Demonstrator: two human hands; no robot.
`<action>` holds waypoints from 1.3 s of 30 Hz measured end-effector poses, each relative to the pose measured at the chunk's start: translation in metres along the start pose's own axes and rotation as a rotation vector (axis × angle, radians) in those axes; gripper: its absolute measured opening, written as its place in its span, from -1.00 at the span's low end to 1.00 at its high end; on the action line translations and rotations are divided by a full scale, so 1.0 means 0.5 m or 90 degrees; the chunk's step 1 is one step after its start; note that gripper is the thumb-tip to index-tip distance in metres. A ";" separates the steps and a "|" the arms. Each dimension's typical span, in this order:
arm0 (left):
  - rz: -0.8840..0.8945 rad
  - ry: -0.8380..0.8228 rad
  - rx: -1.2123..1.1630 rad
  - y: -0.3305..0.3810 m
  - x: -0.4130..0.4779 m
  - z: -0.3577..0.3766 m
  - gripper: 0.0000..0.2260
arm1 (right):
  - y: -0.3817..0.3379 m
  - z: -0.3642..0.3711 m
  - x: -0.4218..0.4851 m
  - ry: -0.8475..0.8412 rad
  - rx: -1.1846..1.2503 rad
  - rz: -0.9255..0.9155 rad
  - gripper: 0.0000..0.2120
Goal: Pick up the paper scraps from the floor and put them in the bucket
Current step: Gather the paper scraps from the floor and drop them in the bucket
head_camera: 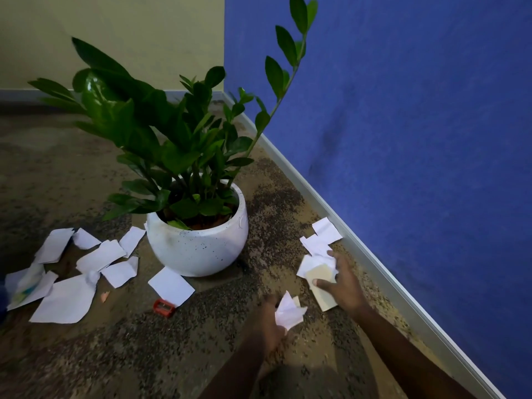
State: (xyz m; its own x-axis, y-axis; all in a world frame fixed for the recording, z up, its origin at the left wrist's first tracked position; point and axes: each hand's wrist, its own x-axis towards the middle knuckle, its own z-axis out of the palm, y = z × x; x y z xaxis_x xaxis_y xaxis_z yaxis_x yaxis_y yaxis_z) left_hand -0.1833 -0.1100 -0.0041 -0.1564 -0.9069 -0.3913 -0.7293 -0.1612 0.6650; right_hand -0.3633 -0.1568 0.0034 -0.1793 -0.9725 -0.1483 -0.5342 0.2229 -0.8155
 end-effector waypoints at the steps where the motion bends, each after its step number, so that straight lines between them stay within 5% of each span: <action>1: -0.017 0.014 -0.017 -0.006 -0.003 -0.011 -0.43 | -0.011 0.012 -0.006 -0.040 0.002 -0.030 -0.40; 6: -0.132 0.078 -0.135 -0.059 -0.010 -0.093 -0.62 | -0.077 0.090 -0.037 -0.193 -0.066 -0.113 -0.57; 11: -0.182 0.146 -0.262 -0.100 -0.048 -0.184 -0.59 | -0.166 0.184 -0.077 -0.297 -0.079 -0.174 -0.65; 16: -0.216 0.206 -0.291 -0.159 -0.108 -0.290 -0.64 | -0.280 0.287 -0.112 -0.341 -0.107 -0.249 -0.63; 25: -0.193 0.469 -0.337 -0.277 -0.256 -0.527 -0.74 | -0.558 0.458 -0.183 -0.398 -0.005 -0.373 -0.63; 34: -0.132 0.628 -0.550 -0.297 -0.361 -0.683 -0.71 | -0.800 0.552 -0.236 -0.391 0.105 -0.349 -0.66; 39: -0.127 0.620 -0.732 -0.300 -0.381 -0.733 -0.92 | -0.860 0.576 -0.240 -0.435 0.124 -0.254 -0.66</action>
State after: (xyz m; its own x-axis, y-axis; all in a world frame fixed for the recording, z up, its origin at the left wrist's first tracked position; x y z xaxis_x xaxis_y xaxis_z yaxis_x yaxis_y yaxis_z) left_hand 0.1999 -0.0559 0.2036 0.7016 -0.6557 -0.2788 0.2867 -0.0984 0.9530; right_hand 0.1256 -0.1554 0.2105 0.5719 -0.8161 -0.0835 -0.2871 -0.1038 -0.9523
